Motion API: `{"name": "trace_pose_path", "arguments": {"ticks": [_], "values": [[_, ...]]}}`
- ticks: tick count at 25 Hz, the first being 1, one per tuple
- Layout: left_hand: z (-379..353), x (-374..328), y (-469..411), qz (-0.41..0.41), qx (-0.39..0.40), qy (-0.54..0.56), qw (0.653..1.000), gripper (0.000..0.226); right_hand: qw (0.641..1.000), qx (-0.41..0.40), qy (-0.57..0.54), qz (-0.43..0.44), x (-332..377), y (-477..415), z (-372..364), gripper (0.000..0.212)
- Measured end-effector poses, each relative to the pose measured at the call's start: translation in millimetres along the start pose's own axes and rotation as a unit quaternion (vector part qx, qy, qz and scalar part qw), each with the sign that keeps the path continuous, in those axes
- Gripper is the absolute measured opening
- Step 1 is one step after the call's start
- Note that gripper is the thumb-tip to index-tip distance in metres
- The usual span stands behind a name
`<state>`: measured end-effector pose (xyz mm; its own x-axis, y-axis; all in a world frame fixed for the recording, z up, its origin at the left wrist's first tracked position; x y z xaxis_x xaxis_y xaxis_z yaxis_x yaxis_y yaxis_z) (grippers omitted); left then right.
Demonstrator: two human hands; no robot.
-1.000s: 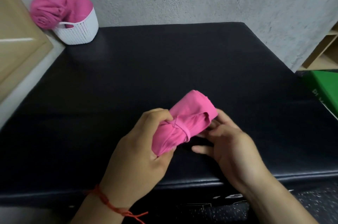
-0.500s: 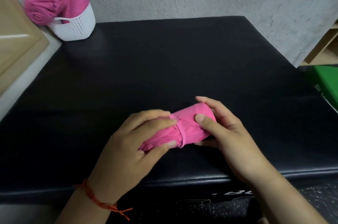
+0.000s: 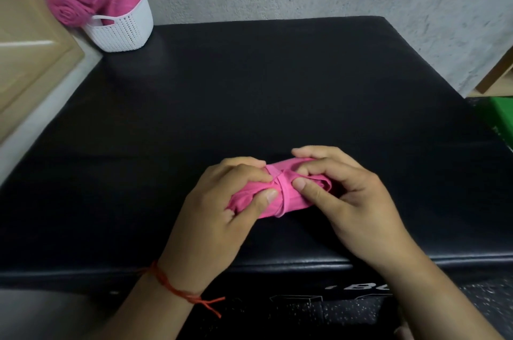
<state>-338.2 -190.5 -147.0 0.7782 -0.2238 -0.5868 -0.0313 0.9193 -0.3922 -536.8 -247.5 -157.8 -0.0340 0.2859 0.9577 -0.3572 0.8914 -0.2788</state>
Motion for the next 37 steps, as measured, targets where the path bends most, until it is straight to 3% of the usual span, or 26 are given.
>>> {"name": "trace_pose_path", "arguments": {"ticks": [7,11,15,19,22,25,29,34,37], "values": [[0.0,11.1,-0.7,0.039,0.037,0.144,0.988,0.011,0.996,0.086,-0.002,0.026,1.4,0.8,1.6,0.017],[-0.8,11.2,-2.9,0.036,0.037,0.145,0.988,0.011,0.995,0.077,0.04,0.046,-0.3,1.7,-5.1,0.024],[0.0,11.9,-2.3,0.022,0.041,0.132,0.99,0.011,0.999,0.041,-0.021,0.027,-2.8,2.5,-6.5,0.018],[1.2,17.6,-2.5,0.045,0.073,0.17,0.982,0.014,0.994,0.105,-0.034,0.001,-6.7,1.9,1.2,0.017],[4.1,22.4,0.0,0.057,0.1,0.186,0.976,0.025,0.991,0.125,-0.037,-0.008,-4.7,2.4,4.9,0.021],[7.2,24.7,3.1,0.038,0.147,0.135,0.979,0.054,0.988,0.153,0.007,-0.006,-3.3,2.4,2.3,0.039],[14.3,30.9,1.4,0.084,0.097,0.152,0.98,0.063,0.994,0.112,-0.014,0.003,-6.0,1.0,6.8,0.043],[6.7,13.9,6.9,0.099,-0.007,0.243,0.965,0.046,0.994,-0.001,-0.106,-0.03,-6.5,6.5,6.4,0.031],[5.0,17.6,6.4,0.117,-0.078,0.275,0.951,0.02,0.985,-0.02,-0.157,-0.064,-10.0,9.1,2.8,0.027]]}}
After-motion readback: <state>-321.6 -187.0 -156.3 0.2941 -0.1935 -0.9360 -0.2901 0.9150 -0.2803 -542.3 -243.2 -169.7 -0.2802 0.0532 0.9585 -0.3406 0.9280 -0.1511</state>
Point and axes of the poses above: each hand's wrist, its own y-axis away from the middle knuckle, its own z-axis out of the back of the hand, x = y × z, the point moved 5 cm from there along -y, towards the middle knuckle, and after that the axes turned 10 degrees about -y, right-handed, at the moved point
